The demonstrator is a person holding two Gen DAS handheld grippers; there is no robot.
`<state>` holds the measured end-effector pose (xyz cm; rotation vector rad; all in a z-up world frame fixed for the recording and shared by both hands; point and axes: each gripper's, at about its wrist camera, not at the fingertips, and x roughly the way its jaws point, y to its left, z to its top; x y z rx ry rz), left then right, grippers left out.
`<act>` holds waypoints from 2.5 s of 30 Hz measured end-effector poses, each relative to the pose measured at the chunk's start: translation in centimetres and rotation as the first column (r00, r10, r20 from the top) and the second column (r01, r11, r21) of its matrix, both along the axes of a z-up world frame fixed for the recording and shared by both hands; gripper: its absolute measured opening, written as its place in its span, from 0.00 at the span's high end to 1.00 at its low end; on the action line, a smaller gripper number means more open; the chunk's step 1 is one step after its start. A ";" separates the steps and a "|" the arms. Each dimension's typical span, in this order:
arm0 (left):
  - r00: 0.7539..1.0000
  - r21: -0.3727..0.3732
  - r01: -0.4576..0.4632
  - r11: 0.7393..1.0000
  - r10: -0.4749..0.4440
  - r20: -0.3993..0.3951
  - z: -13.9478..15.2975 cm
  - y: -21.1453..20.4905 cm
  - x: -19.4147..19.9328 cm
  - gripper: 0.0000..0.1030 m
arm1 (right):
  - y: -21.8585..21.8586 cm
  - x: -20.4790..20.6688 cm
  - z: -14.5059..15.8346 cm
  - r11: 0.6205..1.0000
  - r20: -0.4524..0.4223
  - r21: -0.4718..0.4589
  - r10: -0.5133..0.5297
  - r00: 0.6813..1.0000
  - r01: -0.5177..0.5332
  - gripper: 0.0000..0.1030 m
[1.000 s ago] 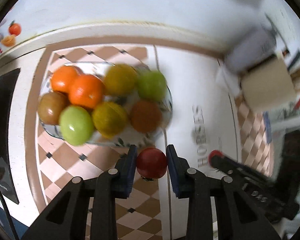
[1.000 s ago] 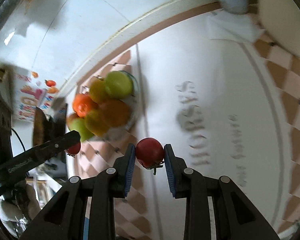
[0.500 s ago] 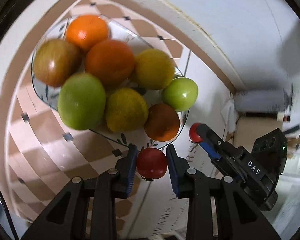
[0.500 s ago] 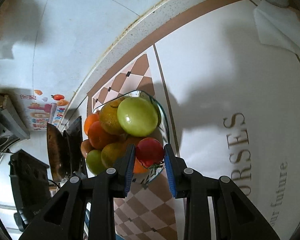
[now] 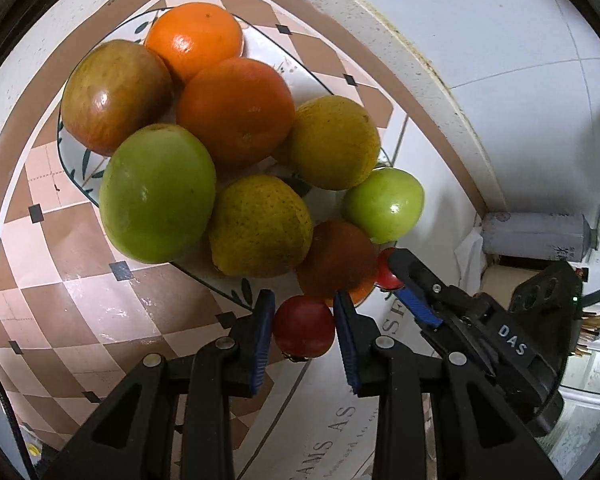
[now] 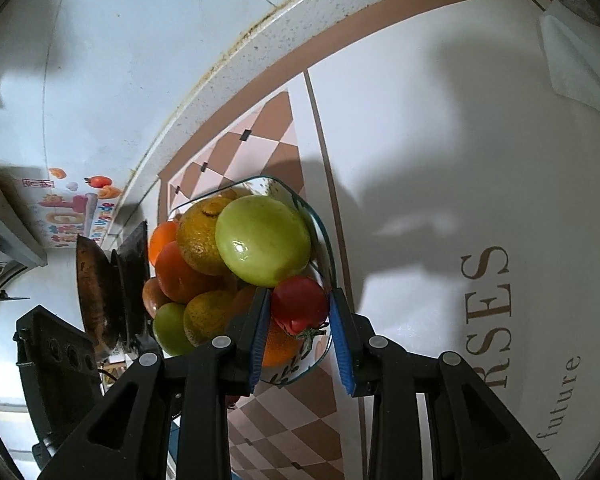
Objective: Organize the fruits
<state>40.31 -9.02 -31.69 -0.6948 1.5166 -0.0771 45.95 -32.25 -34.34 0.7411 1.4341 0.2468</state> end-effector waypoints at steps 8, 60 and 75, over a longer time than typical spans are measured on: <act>1.000 0.052 0.022 0.998 -0.022 0.000 -0.2 -0.5 0.2 0.67 | -0.8 -0.8 0.9 0.997 0.013 -0.071 -0.004 1.000 0.005 0.44; 0.739 0.604 0.101 0.791 -0.466 0.486 26.4 8.3 -25.4 0.08 | 12.9 -37.5 33.0 0.771 0.520 -0.587 0.126 0.845 0.246 0.04; 0.725 0.579 0.045 0.814 -0.425 0.542 30.0 9.3 -32.1 0.08 | 13.9 -43.5 36.9 0.785 0.554 -0.573 0.159 0.817 0.236 0.03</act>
